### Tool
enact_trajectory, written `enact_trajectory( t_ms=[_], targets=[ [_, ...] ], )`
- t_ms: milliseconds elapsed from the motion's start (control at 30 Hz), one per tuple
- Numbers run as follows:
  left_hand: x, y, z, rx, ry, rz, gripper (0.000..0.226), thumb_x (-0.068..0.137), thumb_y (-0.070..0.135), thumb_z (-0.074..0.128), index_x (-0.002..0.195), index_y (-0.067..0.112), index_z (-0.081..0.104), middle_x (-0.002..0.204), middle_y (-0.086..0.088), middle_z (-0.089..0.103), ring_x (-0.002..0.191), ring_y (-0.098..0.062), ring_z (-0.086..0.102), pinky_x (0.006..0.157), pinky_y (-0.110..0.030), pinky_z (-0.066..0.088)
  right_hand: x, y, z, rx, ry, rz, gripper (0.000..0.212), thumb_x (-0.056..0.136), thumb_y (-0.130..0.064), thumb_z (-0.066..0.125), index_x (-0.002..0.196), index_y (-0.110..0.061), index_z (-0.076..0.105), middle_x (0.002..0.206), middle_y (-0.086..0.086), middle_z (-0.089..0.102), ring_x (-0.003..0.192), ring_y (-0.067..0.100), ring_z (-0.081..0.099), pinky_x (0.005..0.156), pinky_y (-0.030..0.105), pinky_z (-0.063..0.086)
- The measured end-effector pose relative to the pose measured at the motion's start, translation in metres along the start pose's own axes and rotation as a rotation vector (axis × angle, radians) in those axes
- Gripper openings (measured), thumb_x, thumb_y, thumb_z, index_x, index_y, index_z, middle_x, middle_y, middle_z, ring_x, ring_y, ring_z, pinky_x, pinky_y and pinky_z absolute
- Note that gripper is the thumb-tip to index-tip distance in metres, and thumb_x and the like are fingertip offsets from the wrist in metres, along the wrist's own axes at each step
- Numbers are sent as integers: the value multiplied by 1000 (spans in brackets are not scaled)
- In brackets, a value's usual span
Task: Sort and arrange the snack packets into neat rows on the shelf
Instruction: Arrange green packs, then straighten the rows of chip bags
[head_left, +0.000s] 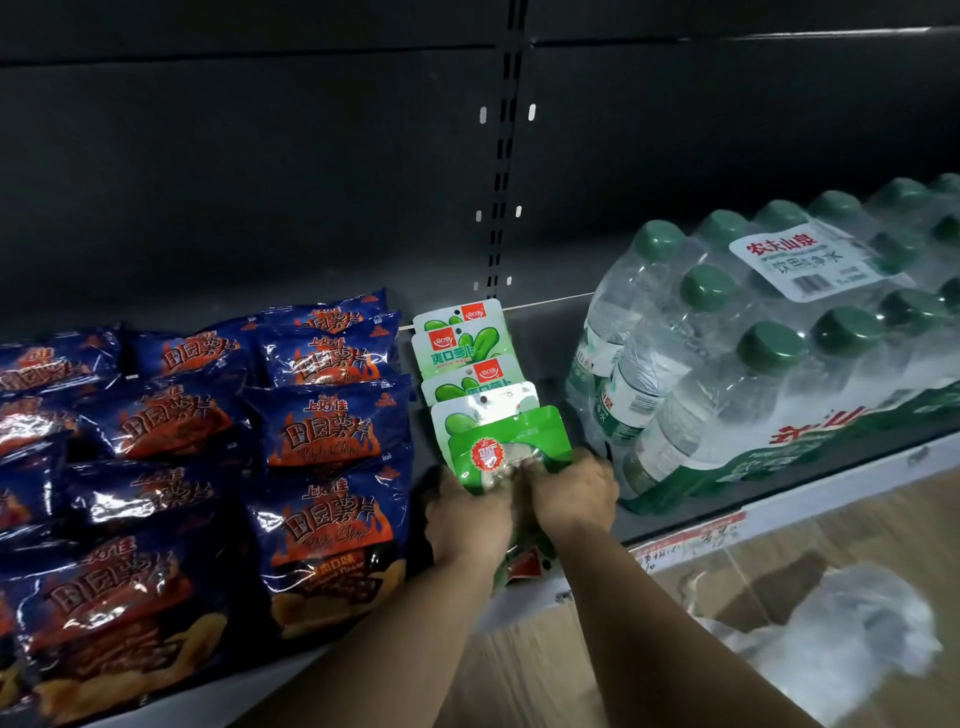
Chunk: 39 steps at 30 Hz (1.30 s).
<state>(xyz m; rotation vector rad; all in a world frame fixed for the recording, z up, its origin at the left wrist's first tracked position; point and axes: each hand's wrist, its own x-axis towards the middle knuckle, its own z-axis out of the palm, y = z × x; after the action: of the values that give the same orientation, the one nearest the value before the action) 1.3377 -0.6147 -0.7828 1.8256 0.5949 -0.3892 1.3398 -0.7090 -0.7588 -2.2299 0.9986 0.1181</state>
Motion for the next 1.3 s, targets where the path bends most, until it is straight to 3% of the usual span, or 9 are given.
enact_trajectory(
  t_ms=[267, 533, 667, 833, 967, 1167, 1300],
  targets=[
    [-5, 5, -4, 30, -35, -2, 83, 55, 43, 51, 135, 21, 46, 127, -14, 57, 114, -37, 55, 94, -48, 49, -2, 0, -1, -14, 11, 11, 50, 87, -42, 62, 124, -10, 51, 130, 13, 49, 123, 31, 42, 99, 34, 35],
    [-15, 10, -8, -12, -45, 5, 81, 53, 42, 51, 132, 23, 50, 119, -11, 60, 105, -32, 59, 90, -44, 51, -2, 1, -1, -17, 13, -14, 48, 88, -43, 61, 124, -13, 51, 128, 13, 52, 121, 31, 44, 97, 33, 36],
    [-15, 7, -9, 15, -35, 25, 73, 55, 32, 47, 128, 25, 52, 115, -8, 63, 100, -30, 61, 87, -42, 53, -1, 4, 3, 29, -5, -25, 47, 85, -45, 63, 121, -16, 53, 122, 10, 58, 116, 31, 51, 96, 36, 42],
    [-20, -1, -12, 107, 17, 129, 47, 76, 18, 58, 123, 21, 53, 116, -7, 60, 103, -30, 58, 89, -42, 50, -1, 8, -1, 167, -39, -17, 53, 89, -34, 59, 136, -15, 43, 128, 11, 58, 119, 31, 52, 102, 41, 41],
    [-30, -9, -12, 194, 70, 209, 52, 80, 11, 63, 130, 18, 51, 123, -8, 53, 112, -28, 51, 92, -37, 45, -1, 10, -7, 238, -44, -15, 37, 91, -15, 50, 128, -10, 52, 121, 16, 61, 112, 33, 55, 95, 35, 41],
    [-41, -10, -12, 230, 61, 217, 66, 81, 6, 63, 141, 17, 40, 131, -11, 46, 122, -27, 44, 97, -32, 38, -5, 6, -14, 454, -29, 18, 32, 88, 1, 45, 116, -6, 60, 101, 13, 64, 98, 29, 58, 89, 33, 45],
    [-47, -11, -12, 234, 53, 251, 68, 82, 5, 63, 145, 13, 35, 136, -15, 42, 125, -30, 43, 101, -33, 37, -4, 0, -16, 637, -34, 6, 23, 93, 2, 41, 105, -6, 60, 82, 2, 58, 72, 14, 53, 59, 11, 45]
  ],
)
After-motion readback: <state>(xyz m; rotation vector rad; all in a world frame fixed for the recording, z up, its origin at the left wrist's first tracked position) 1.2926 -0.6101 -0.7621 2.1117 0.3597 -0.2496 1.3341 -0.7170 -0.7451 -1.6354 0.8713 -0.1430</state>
